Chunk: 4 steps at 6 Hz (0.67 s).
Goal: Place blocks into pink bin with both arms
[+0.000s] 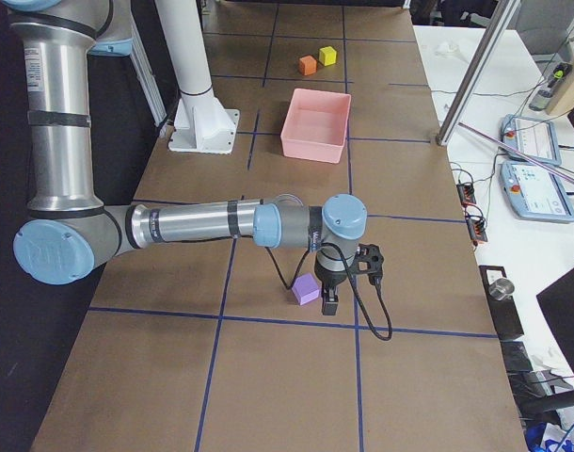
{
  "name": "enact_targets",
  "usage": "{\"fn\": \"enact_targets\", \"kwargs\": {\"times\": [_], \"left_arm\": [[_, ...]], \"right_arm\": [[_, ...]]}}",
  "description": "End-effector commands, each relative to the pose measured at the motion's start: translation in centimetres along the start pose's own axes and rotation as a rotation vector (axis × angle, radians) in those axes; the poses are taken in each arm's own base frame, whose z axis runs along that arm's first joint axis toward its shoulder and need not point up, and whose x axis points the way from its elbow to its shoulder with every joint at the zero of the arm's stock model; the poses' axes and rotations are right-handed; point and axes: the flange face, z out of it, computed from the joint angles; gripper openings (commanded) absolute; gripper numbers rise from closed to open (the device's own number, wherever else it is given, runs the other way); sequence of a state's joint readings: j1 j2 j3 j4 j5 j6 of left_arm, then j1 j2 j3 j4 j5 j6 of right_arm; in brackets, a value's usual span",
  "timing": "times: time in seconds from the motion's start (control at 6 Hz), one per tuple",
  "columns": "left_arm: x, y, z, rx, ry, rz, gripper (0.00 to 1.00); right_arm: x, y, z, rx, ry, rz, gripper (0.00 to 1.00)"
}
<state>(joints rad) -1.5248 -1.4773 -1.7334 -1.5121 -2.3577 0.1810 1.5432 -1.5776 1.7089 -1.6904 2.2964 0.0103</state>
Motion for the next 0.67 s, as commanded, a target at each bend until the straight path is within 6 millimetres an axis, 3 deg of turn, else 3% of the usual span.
{"fn": "enact_targets", "kwargs": {"times": [0.0,0.17,0.33,0.5], "left_arm": [[0.1,0.0,-0.1,0.002,0.001,0.003,1.00],[0.0,0.3,0.0,-0.001,-0.008,0.008,1.00],[0.6,-0.2,-0.4,0.013,-0.012,0.023,1.00],[1.3,-1.6,-1.3,0.046,-0.016,0.058,1.00]], "right_arm": [[-0.1,-0.1,0.0,0.001,-0.002,-0.001,1.00],[-0.9,-0.3,0.0,-0.001,-0.002,-0.014,1.00],[-3.1,-0.7,0.1,-0.003,-0.003,-0.053,1.00],[-3.6,-1.2,0.2,-0.004,0.003,-0.062,1.00]]}}
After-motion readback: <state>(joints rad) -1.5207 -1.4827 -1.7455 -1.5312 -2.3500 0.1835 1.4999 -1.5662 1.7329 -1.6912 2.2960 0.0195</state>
